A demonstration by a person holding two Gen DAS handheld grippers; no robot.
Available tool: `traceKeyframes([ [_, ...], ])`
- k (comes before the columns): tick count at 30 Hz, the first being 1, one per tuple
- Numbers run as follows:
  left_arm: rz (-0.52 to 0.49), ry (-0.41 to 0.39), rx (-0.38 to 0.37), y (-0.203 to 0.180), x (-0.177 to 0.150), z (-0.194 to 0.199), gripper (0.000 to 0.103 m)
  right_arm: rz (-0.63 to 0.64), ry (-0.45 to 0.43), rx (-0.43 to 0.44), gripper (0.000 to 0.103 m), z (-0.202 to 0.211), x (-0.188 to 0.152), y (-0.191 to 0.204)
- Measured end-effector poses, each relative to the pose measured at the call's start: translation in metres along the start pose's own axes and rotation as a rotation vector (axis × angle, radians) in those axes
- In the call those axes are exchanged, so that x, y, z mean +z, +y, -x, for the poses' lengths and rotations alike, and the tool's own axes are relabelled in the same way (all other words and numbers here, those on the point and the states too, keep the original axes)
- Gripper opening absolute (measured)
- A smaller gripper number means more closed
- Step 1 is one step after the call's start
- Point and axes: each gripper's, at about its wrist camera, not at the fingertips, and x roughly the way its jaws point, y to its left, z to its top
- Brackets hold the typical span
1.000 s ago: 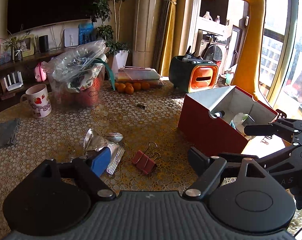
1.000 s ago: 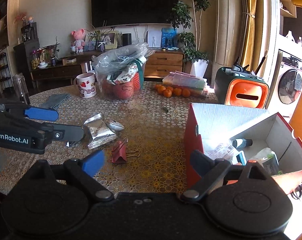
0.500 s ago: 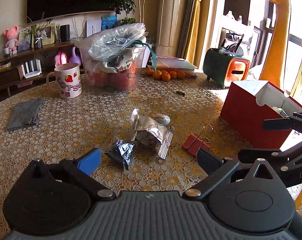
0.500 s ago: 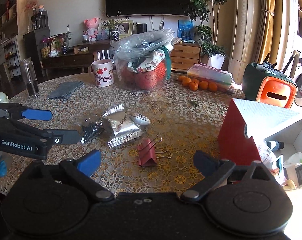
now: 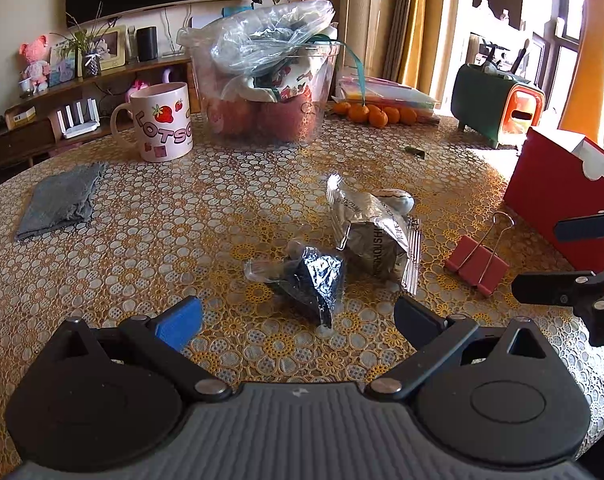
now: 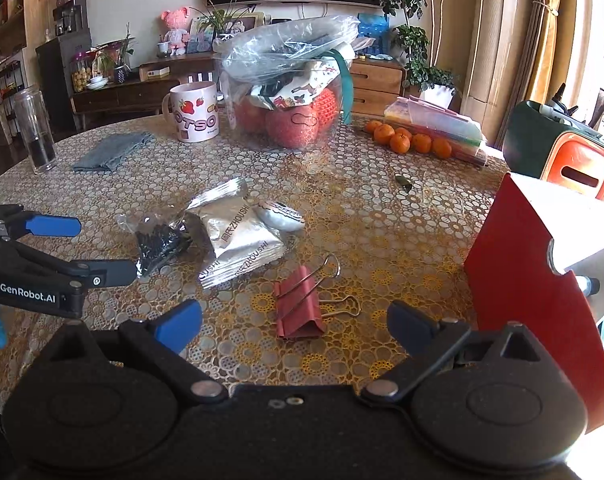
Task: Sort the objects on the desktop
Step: 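Move left tool to the black plastic bag while right tool moves to the pink binder clip, then close left tool on the black plastic bag while right tool grasps the pink binder clip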
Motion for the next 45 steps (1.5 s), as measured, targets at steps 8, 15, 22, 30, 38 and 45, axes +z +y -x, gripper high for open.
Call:
traceKeyframes([
  [8,-0.052,0.013,0.017,-0.003,0.0,-0.025,0.103,0.008,0.033,-0.017,0.096,-0.034,0.0,-0.003],
  [15,-0.058,0.037,0.032,-0.002,0.0,-0.044,0.103,0.013,0.052,-0.021,0.09,-0.054,0.001,-0.004],
  [22,-0.07,0.024,0.032,-0.003,0.003,-0.051,0.103,0.002,0.061,-0.017,0.084,-0.065,0.002,-0.005],
  [30,-0.072,0.021,0.037,-0.007,0.006,-0.052,0.1,-0.033,0.064,-0.028,0.079,-0.072,0.001,-0.009],
  [38,-0.093,0.01,0.005,-0.015,0.006,-0.047,0.068,0.009,0.046,-0.011,0.053,-0.067,0.0,-0.001],
  [45,-0.086,0.009,-0.001,-0.017,0.006,-0.045,0.045,0.055,0.038,0.002,0.034,-0.064,0.001,0.01],
])
